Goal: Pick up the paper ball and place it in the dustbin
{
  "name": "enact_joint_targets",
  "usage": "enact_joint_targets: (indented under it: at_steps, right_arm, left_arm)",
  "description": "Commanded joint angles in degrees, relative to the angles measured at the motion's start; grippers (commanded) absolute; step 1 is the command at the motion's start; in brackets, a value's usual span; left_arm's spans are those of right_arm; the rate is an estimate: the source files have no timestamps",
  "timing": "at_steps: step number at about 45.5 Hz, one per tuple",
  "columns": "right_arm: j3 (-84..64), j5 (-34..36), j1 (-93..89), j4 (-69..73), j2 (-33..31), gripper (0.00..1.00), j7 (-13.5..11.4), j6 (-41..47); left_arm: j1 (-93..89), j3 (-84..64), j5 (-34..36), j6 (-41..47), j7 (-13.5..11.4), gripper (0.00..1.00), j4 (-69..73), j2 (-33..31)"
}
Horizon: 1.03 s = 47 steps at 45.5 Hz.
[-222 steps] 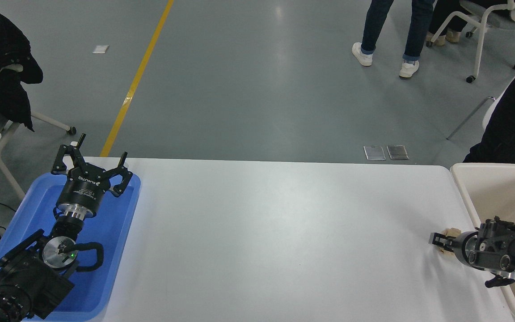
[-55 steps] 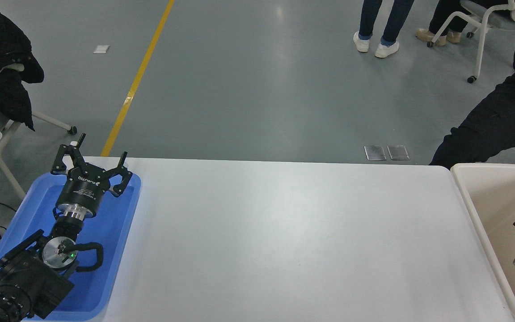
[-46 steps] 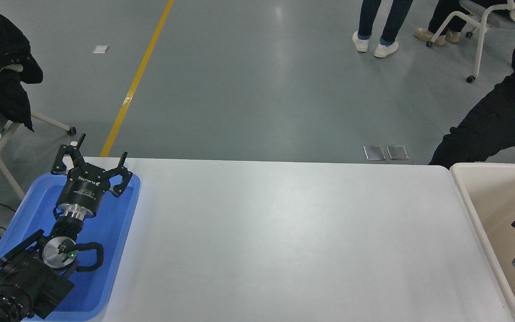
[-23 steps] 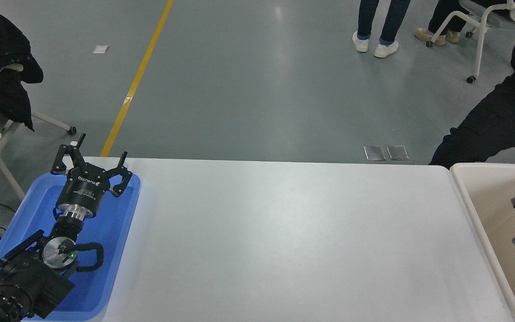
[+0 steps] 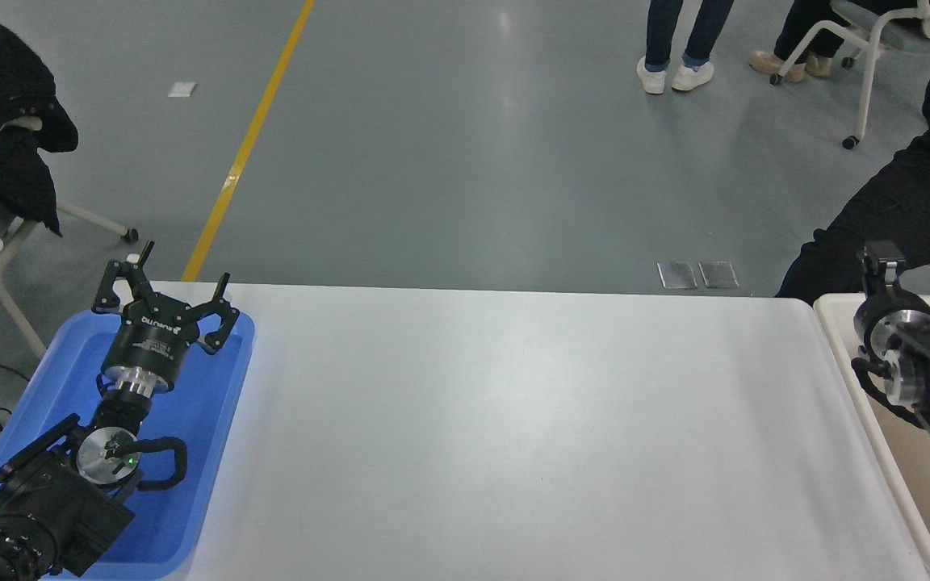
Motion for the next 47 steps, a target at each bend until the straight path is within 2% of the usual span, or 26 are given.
enact_joint_targets:
  at_steps: [1,7,13,33,47]
  right_arm:
    - [17.3,-1.0,-4.7,10.4,1.1,1.00,15.9,3.2]
    - [19.4,-2.7,-7.8,10.6,2.8,1.00,21.7,3.7]
    - [20.4,-3.1,-12.9,10.9,5.5,1.00,24.5,7.3]
    - [20.5,-3.1,-19.6,10.5,11.5,1.00,24.8,13.2]
    - [20.4,-3.0,-19.6,10.1,11.6,1.00,24.8,13.2]
  left_arm:
    - [0.0,0.0,0.0,0.0,0.0,1.00,0.0,0.0]
    - [0.0,0.1,0.0,0.0,0.0,1.00,0.0,0.0]
    - [0.0,0.0,0.0,0.0,0.0,1.00,0.0,0.0]
    - [0.0,0.0,0.0,0.0,0.0,1.00,0.0,0.0]
    - [0.0,0.1,0.0,0.0,0.0,1.00,0.0,0.0]
